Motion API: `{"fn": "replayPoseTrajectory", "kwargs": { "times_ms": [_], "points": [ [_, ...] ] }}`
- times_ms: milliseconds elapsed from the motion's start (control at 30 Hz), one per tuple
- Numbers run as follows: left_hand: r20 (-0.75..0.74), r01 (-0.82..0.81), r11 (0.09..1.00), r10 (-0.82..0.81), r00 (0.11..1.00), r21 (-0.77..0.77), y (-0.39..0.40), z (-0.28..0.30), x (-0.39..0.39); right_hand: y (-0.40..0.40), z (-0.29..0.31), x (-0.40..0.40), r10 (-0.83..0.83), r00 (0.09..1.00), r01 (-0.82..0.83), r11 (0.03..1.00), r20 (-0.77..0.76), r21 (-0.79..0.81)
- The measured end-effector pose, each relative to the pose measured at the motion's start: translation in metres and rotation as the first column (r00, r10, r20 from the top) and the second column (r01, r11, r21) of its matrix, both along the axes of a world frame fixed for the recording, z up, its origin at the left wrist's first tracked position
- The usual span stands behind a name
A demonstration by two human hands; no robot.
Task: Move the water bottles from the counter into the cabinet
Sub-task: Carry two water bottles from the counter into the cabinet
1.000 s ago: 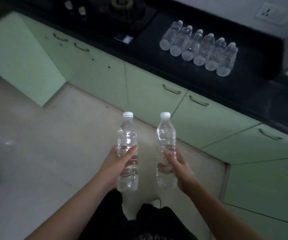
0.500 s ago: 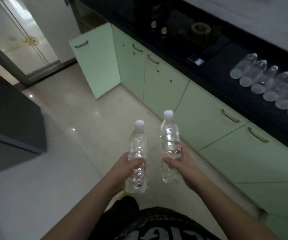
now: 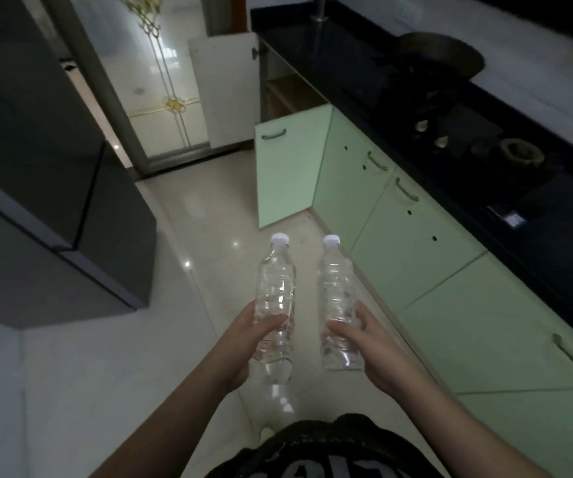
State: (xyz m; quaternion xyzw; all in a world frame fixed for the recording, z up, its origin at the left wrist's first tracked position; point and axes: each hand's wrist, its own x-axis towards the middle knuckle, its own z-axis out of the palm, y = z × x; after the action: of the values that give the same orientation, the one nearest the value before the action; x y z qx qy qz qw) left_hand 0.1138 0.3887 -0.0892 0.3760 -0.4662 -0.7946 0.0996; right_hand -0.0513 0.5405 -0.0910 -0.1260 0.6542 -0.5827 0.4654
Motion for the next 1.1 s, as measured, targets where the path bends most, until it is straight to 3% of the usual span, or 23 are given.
{"fn": "replayPoseTrajectory", "kwargs": {
  "times_ms": [167,333,500,833,1100],
  "points": [
    [-0.028,-0.082,0.997,0.082,0.996,0.011,-0.058,-0.002,0.002,-0.070,0.001,-0.018,0.123,0.992,-0.123,0.992,0.007,-0.027],
    [-0.002,-0.140,0.984,0.140,0.990,-0.114,-0.120,-0.011,-0.026,-0.146,-0.011,-0.045,0.192,0.981,-0.191,0.979,0.006,-0.068],
    [0.029,-0.234,0.970,0.236,0.971,-0.063,-0.191,-0.006,-0.067,-0.235,-0.016,-0.091,0.285,0.958,-0.288,0.952,-0.047,-0.107],
    [0.092,-0.351,0.927,0.364,0.927,-0.132,-0.308,-0.001,-0.117,-0.382,-0.014,-0.151,0.329,0.944,-0.329,0.938,-0.017,-0.107],
    [0.128,-0.348,0.901,0.389,0.912,-0.259,-0.428,-0.023,-0.131,-0.501,-0.022,-0.162,0.381,0.917,-0.391,0.918,-0.116,-0.070]
  ]
}}
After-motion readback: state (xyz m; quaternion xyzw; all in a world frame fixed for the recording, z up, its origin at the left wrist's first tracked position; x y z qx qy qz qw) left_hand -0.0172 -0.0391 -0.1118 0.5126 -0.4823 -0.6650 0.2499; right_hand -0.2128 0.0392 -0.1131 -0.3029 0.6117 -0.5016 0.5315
